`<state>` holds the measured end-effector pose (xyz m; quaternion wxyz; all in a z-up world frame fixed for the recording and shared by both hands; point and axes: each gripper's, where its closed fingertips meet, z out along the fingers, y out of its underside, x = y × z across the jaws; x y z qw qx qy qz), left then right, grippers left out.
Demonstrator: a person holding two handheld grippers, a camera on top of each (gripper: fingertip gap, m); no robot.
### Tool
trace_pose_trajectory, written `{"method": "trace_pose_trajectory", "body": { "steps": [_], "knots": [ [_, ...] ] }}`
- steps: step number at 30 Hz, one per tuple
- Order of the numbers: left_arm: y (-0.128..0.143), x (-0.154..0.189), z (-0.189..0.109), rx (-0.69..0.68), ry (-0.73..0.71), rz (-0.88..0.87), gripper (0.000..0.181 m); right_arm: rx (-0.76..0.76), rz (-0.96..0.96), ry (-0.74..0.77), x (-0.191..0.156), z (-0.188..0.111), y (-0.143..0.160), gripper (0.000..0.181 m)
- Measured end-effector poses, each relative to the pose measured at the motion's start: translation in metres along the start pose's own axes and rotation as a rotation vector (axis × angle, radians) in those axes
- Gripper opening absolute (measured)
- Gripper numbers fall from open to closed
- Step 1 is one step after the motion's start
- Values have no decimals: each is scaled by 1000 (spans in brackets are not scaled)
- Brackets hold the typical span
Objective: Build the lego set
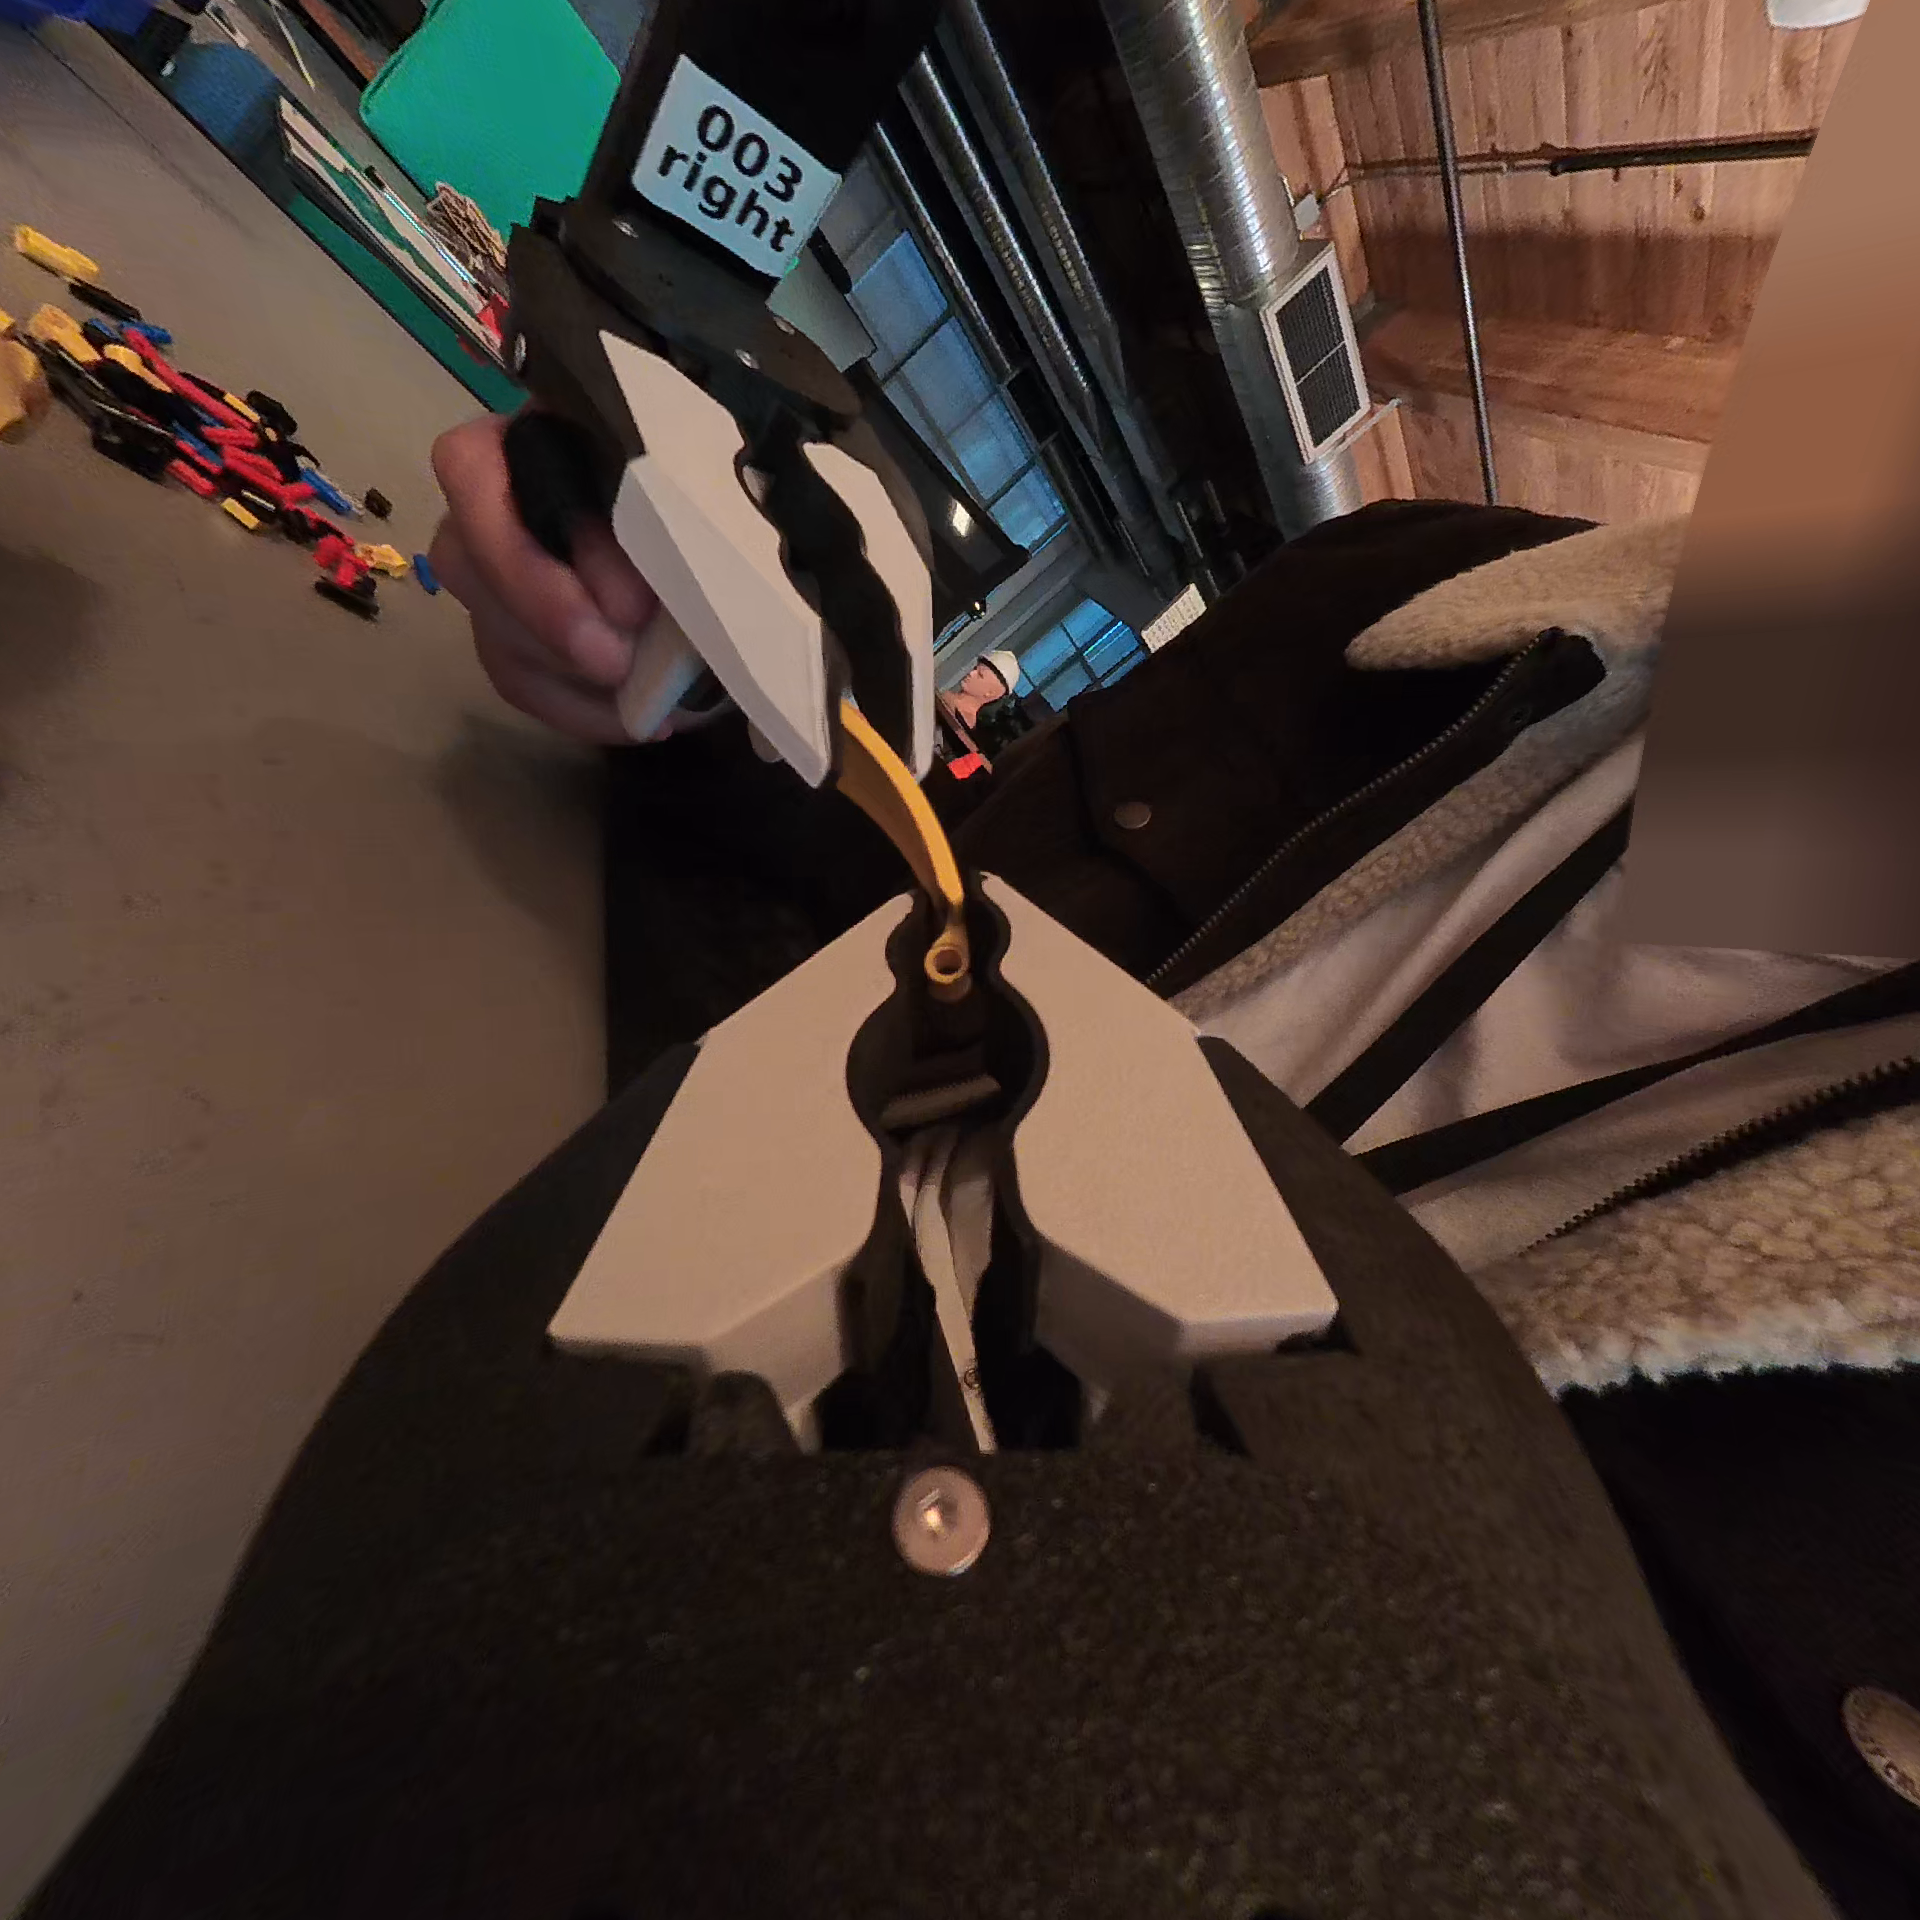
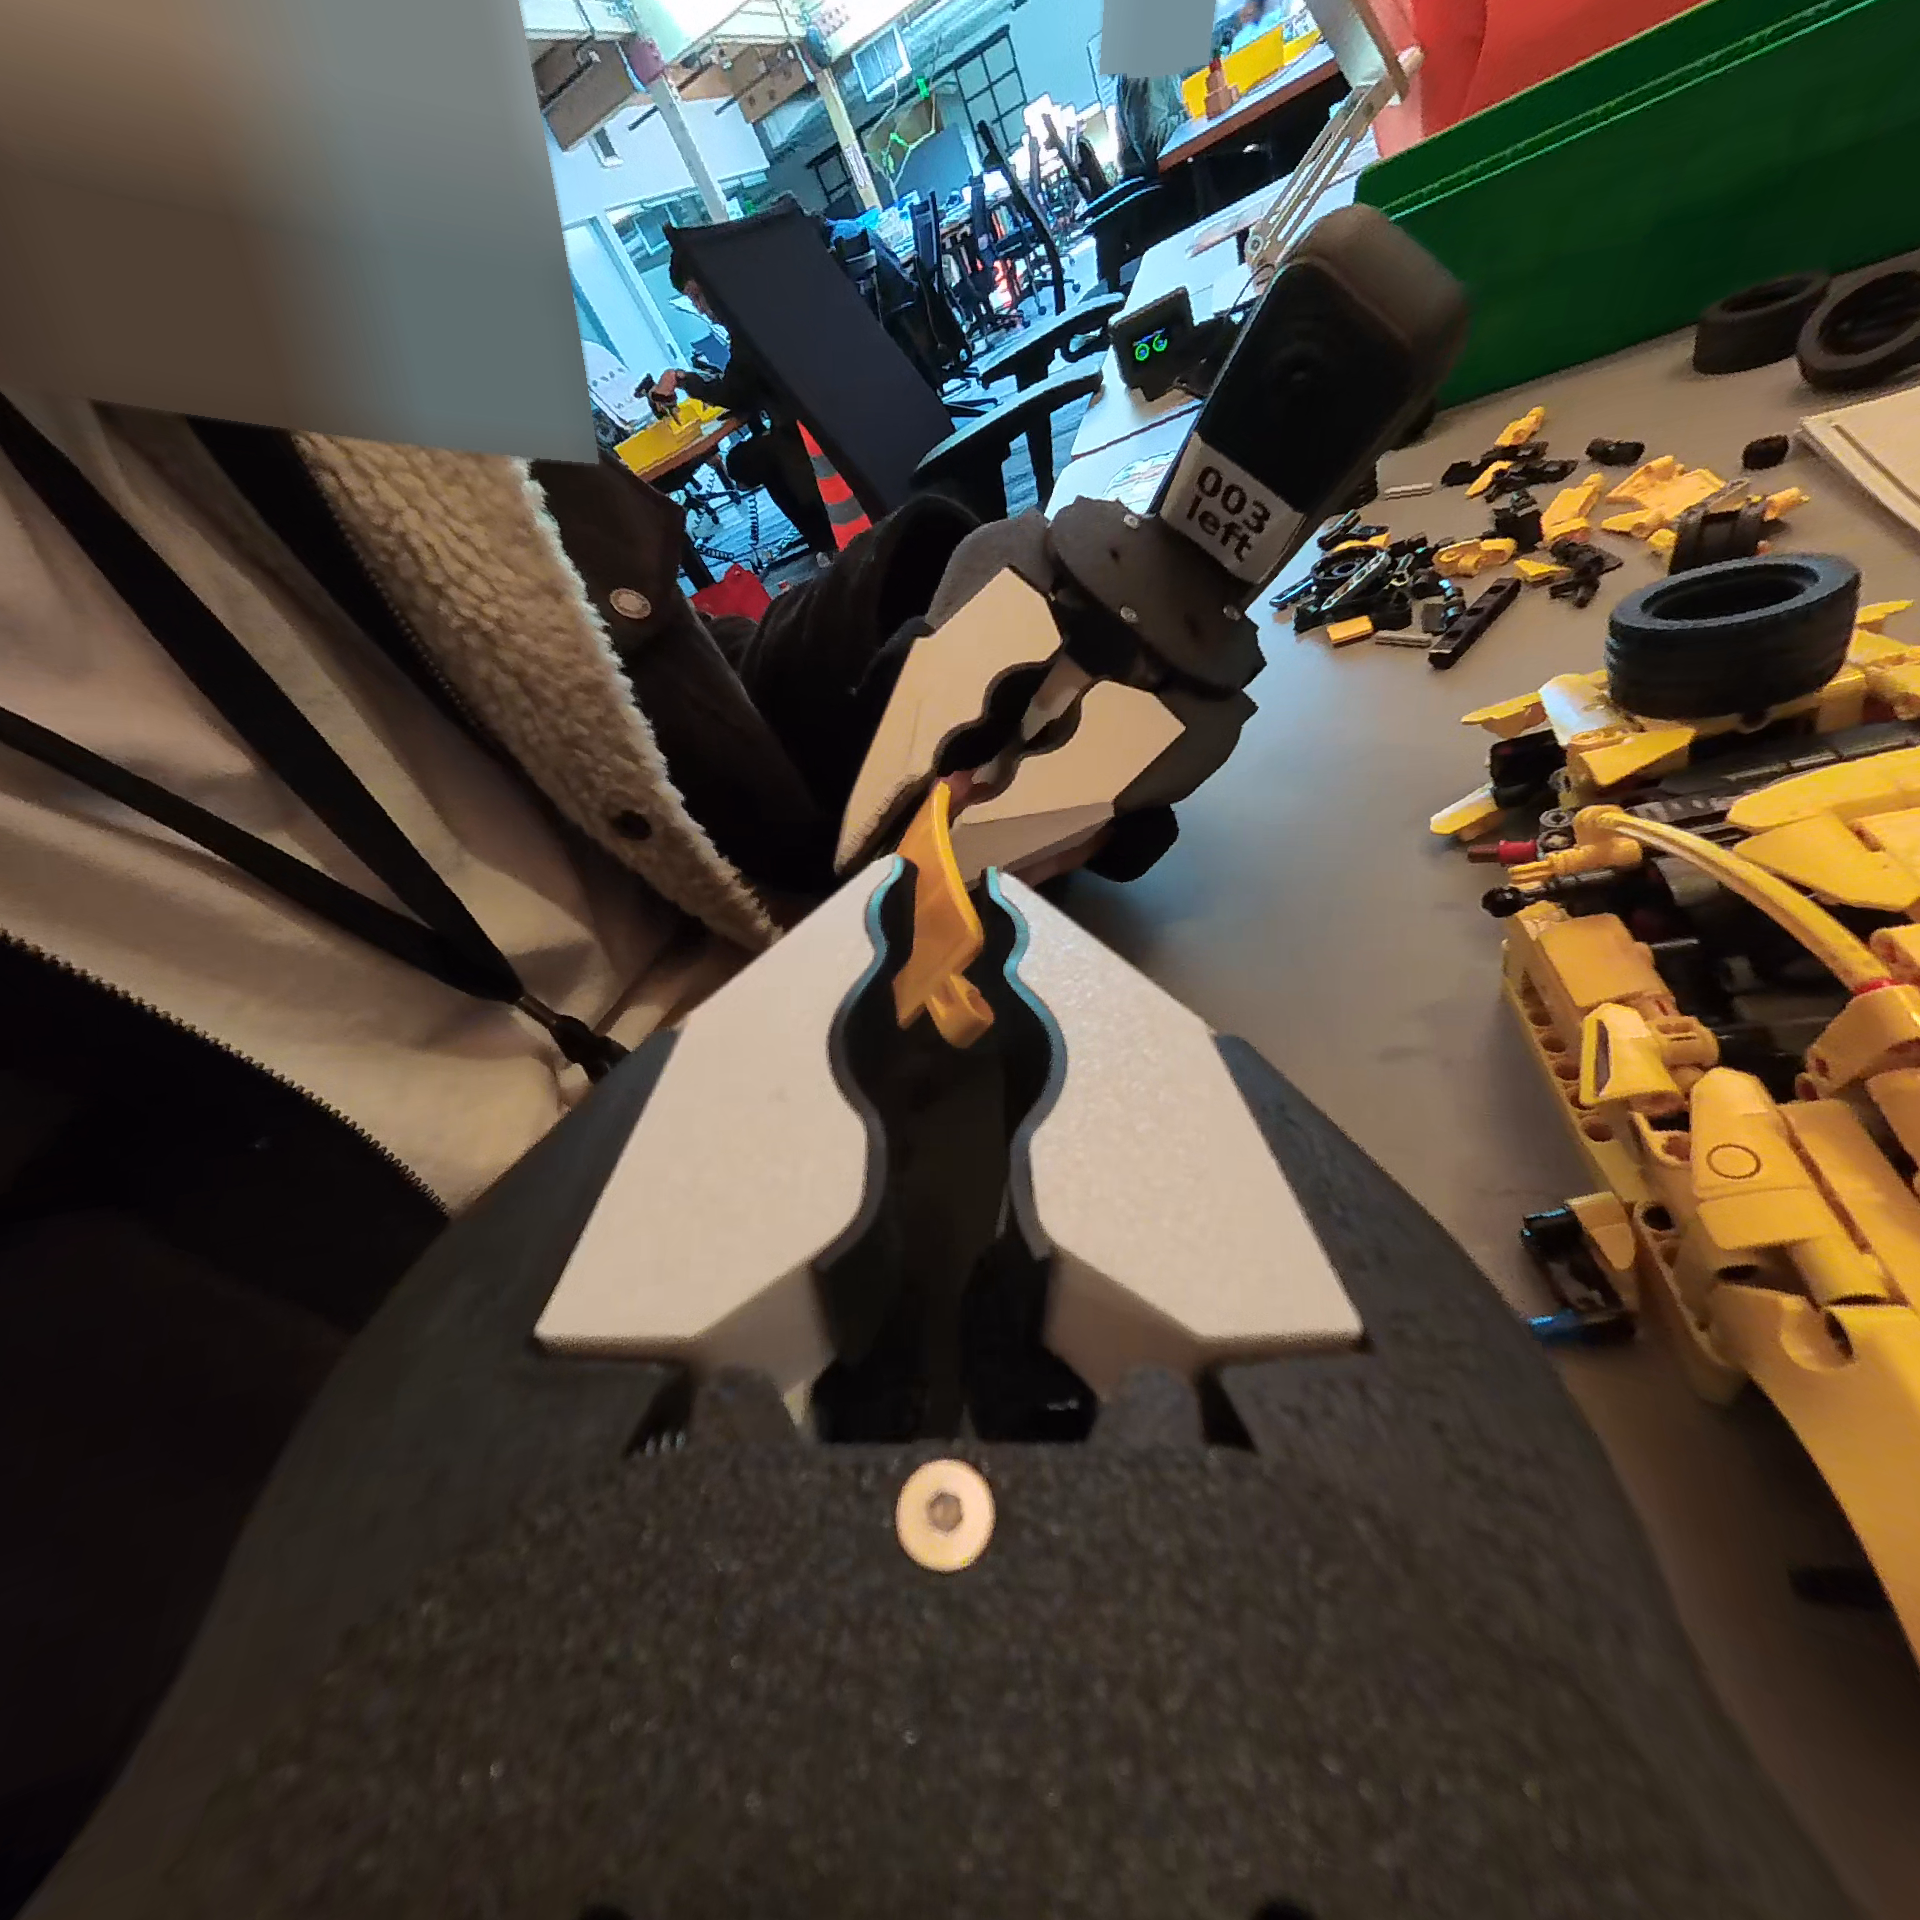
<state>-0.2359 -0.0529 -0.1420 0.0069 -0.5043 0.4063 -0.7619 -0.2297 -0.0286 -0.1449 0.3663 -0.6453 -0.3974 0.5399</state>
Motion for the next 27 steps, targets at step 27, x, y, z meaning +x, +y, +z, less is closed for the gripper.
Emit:
{"method": "trace_pose_trajectory", "body": {
  "steps": [27],
  "knots": [
    [-1,-1,0,6,-11,9,4,44,60,46,5,1,-7,8]
  ]
}}
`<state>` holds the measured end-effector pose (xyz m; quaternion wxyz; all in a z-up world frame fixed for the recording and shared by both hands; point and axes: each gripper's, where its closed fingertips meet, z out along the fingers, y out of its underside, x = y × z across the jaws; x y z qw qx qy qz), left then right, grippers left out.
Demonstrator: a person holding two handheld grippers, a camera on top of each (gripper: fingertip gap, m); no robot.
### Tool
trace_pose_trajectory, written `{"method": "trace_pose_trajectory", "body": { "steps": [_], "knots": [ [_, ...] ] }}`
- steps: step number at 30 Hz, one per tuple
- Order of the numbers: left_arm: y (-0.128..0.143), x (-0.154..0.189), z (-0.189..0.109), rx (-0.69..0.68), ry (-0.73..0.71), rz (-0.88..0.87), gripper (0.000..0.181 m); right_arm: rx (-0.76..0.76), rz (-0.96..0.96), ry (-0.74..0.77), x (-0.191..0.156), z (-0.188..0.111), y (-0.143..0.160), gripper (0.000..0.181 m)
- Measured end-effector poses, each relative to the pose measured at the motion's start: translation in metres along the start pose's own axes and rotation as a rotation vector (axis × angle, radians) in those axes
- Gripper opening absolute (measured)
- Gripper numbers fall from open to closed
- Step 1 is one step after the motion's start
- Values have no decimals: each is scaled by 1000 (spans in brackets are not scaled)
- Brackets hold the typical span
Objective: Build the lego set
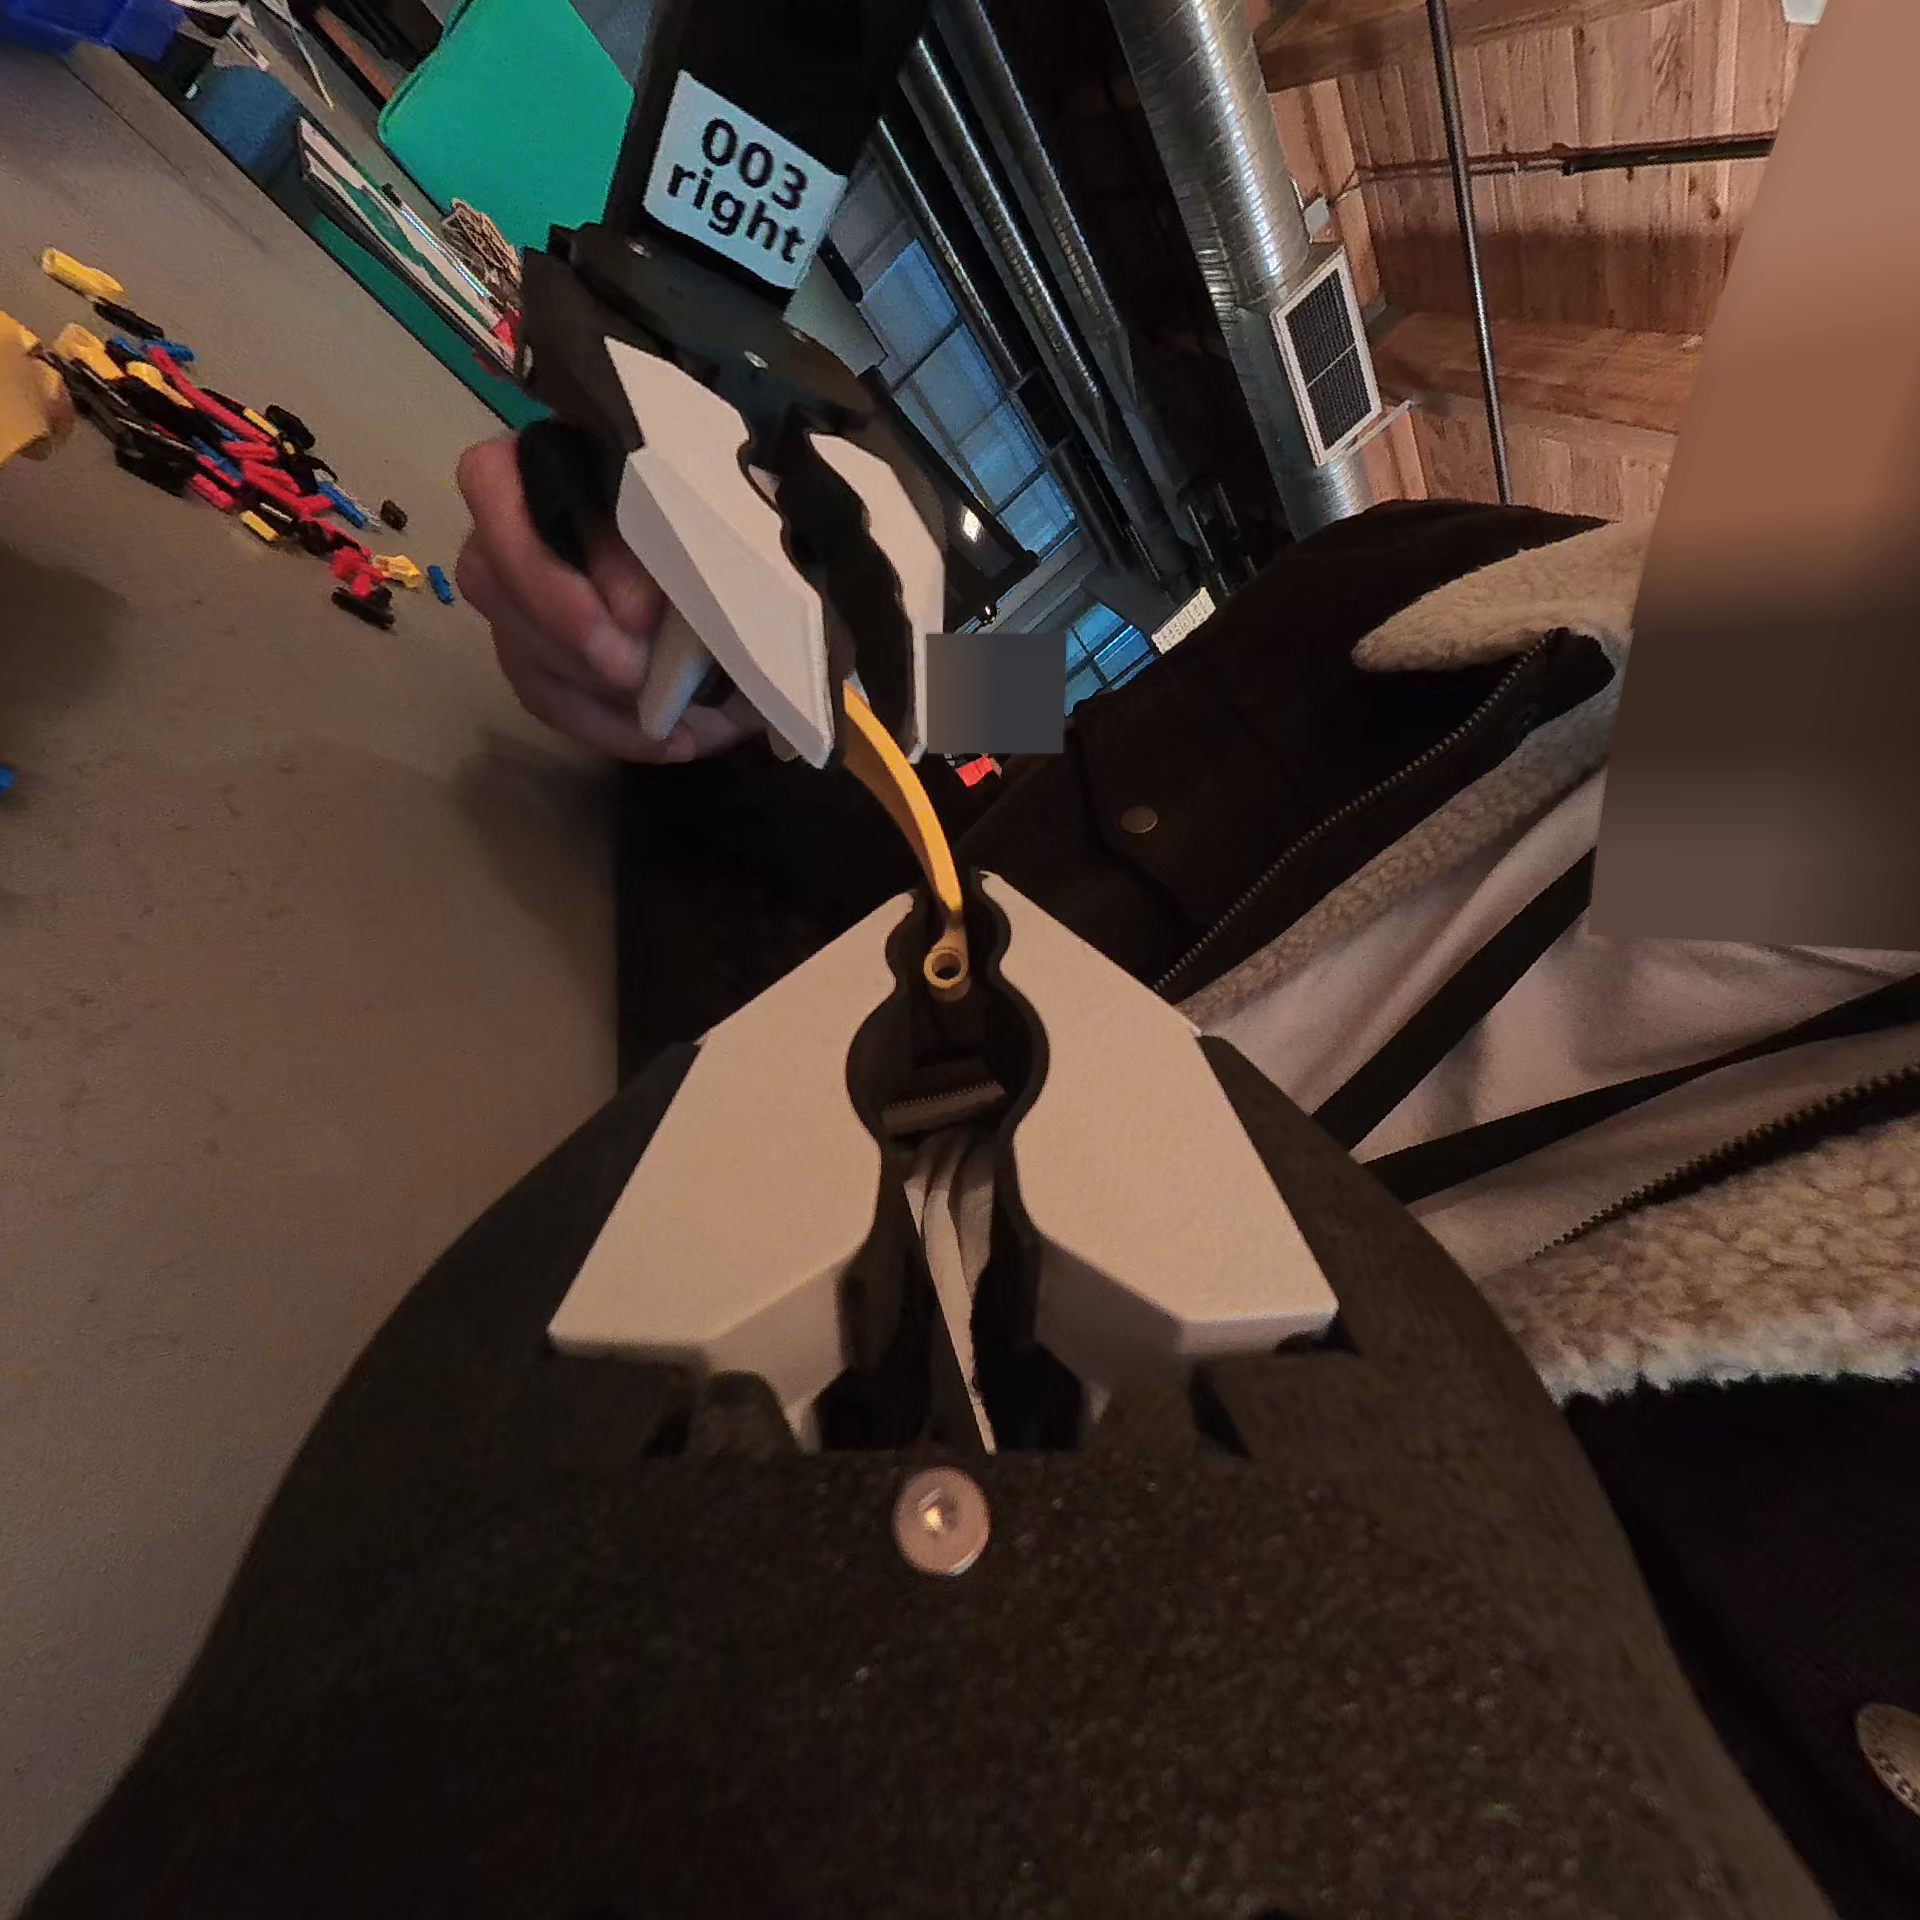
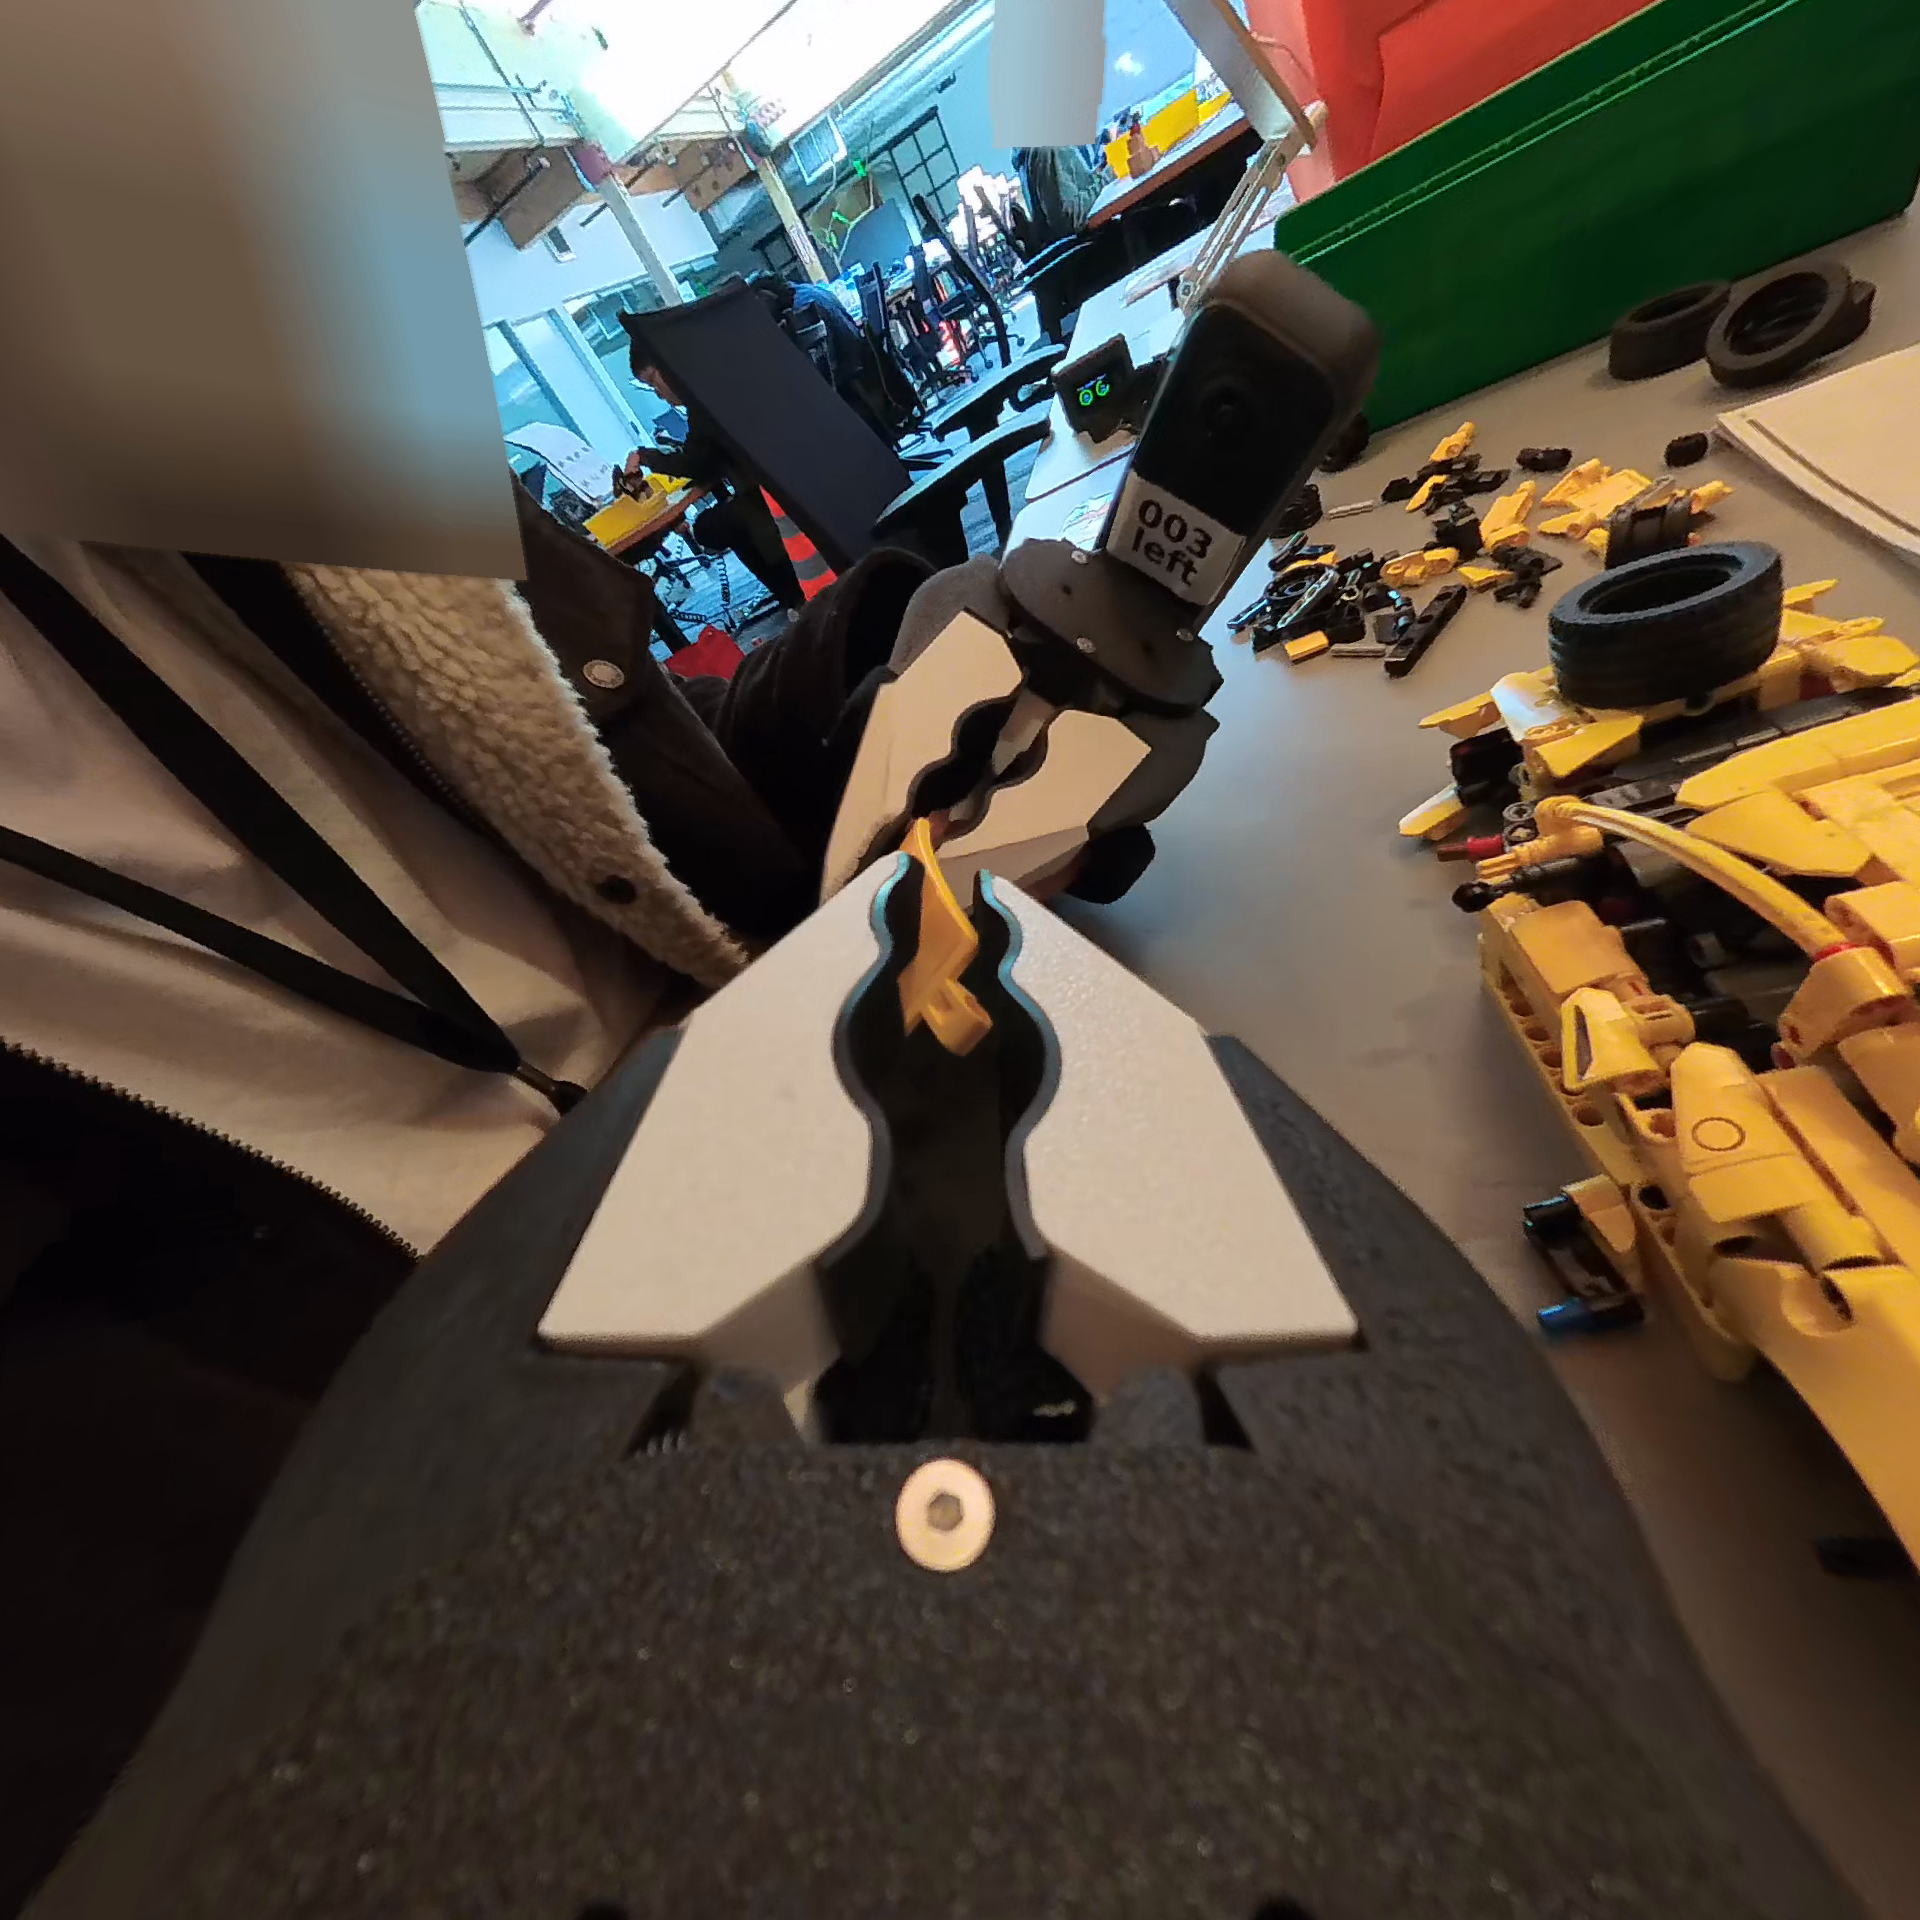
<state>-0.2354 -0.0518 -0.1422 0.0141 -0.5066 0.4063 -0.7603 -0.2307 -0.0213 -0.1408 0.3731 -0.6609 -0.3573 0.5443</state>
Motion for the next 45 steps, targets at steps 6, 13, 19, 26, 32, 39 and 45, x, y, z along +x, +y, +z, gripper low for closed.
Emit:
{"method": "trace_pose_trajectory", "body": {
  "steps": [6,13,19,26,32,39,45],
  "knots": [
    [-3,1,-2,18,10,0,4,54,46,-26,0,1,-6,9],
    [-12,10,-9,86,43,33,4,182,67,-59,-2,-15,-21,22],
    [-13,9,-9,90,37,35,4,94,57,-22,-1,1,-5,24],
    [-11,9,-6,74,34,37,5,101,85,-20,-1,-1,-10,18],
    [-9,11,-3,65,42,49,5,170,137,-43,-1,0,-19,15],
    [-8,11,-2,60,35,67,5,258,219,-58,2,3,-27,11],
    [-9,10,-2,63,21,72,4,336,335,-68,11,7,-31,9]
  ]
}}
